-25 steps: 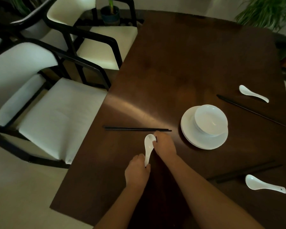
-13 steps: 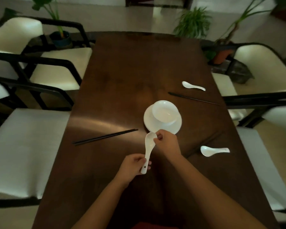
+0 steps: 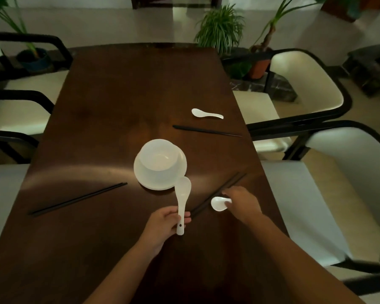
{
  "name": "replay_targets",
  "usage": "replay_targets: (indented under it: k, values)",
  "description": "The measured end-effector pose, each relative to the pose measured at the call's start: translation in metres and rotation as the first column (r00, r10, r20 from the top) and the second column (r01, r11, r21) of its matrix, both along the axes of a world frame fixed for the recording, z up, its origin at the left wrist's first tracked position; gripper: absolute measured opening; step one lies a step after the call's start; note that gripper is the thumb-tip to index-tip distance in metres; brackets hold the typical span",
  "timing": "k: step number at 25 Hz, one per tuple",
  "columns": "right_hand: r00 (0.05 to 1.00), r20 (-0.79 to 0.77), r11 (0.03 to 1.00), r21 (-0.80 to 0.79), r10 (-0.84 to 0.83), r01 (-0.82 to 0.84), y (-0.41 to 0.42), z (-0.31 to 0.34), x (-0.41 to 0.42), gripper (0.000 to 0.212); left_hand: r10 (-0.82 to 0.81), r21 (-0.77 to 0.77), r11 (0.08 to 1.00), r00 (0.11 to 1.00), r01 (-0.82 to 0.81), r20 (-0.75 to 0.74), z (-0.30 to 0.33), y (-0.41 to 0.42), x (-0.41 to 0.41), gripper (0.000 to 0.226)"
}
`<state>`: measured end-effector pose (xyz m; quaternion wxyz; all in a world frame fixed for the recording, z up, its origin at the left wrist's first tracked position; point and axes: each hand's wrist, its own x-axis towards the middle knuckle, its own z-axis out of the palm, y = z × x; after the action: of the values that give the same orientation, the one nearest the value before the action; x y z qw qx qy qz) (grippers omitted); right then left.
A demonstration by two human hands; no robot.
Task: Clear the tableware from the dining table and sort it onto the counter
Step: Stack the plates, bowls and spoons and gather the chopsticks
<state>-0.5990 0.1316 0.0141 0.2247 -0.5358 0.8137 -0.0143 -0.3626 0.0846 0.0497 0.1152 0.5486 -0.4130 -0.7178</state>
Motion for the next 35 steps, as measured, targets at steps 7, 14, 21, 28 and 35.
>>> replay_targets:
  k: [7,14,21,28,35]
  values:
    - [0.957,-0.058,0.959,-0.013,0.283,-0.284,-0.006,-0.019,-0.015,0.018,0.139,-0.030,0.990,0.987,-0.137,0.078,-0.004,-0.001,-0.048,0.033]
    - [0.538,0.772,0.878,0.054,-0.339,0.475,-0.018,0.029,-0.025,0.009,0.173,-0.021,0.985,0.984,-0.173,0.045,-0.002,0.004,-0.081,0.030]
    - [0.218,0.870,0.741,0.217,-0.442,0.635,-0.038,0.041,-0.015,0.031,0.056,-0.038,0.998,0.998,-0.057,-0.014,0.013,0.003,-0.096,0.030]
    - [0.086,0.862,0.674,0.324,-0.499,0.664,-0.049,0.033,-0.017,0.018,0.086,0.066,0.994,0.995,-0.082,-0.059,0.013,-0.003,-0.105,0.021]
    - [0.269,0.870,0.841,0.253,-0.414,0.478,-0.095,0.033,-0.037,0.013,0.195,0.093,0.976,0.980,-0.196,0.026,0.012,-0.039,-0.115,0.019]
